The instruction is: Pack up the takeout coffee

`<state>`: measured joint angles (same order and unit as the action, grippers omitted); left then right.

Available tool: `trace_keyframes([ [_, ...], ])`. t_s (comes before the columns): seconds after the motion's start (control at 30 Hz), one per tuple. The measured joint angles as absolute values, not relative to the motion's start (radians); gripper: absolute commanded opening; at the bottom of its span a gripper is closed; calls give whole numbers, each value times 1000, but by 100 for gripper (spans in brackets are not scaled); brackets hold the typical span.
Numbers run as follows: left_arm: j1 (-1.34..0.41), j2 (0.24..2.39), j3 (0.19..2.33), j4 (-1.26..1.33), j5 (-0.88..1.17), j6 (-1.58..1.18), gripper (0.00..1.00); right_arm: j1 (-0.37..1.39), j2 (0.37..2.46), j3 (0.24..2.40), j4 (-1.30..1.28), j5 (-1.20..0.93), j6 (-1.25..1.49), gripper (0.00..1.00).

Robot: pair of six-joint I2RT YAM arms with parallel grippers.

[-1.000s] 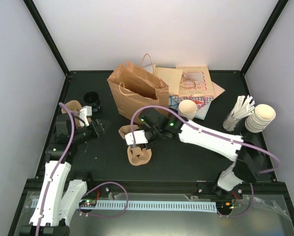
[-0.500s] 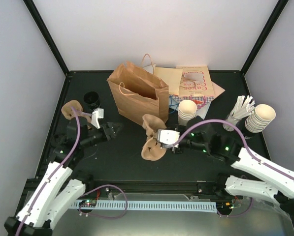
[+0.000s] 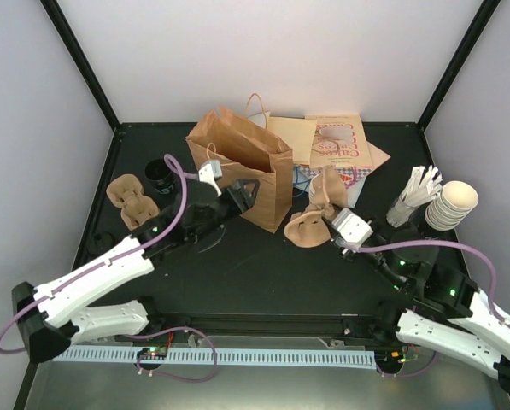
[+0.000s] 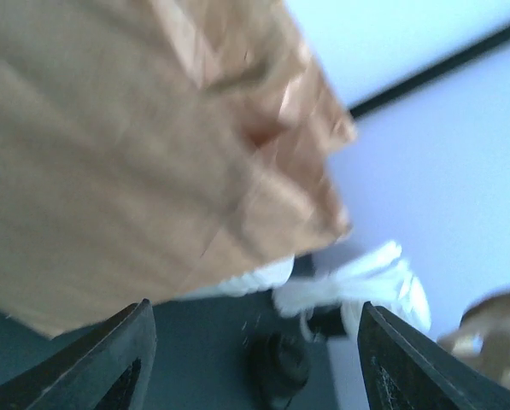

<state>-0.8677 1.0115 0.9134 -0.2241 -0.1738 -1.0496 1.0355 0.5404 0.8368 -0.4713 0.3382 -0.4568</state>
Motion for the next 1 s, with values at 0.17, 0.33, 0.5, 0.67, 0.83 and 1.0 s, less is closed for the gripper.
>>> trace_keyframes([
  [0.17,-929,1150,1159,-351,-418,-1221,75,1036,481,836,-496,376,-450,34],
  [0.33,-931,1251,1309,-485,-554,-1345,72,1036,460,836,-520,385,-450,34],
  [0.5,-931,1367,1457,-675,-628,-1434,71,1036,446,834,-524,385,-451,34],
  [0.67,-930,1441,1544,-794,-677,-1489,68,1036,441,824,-524,384,-451,34],
  [0.83,-902,1459,1547,-850,-695,-1510,52,1036,441,823,-524,382,-455,34],
  [1.0,-871,1468,1547,-875,-702,-1502,13,1036,442,828,-529,382,-464,35],
])
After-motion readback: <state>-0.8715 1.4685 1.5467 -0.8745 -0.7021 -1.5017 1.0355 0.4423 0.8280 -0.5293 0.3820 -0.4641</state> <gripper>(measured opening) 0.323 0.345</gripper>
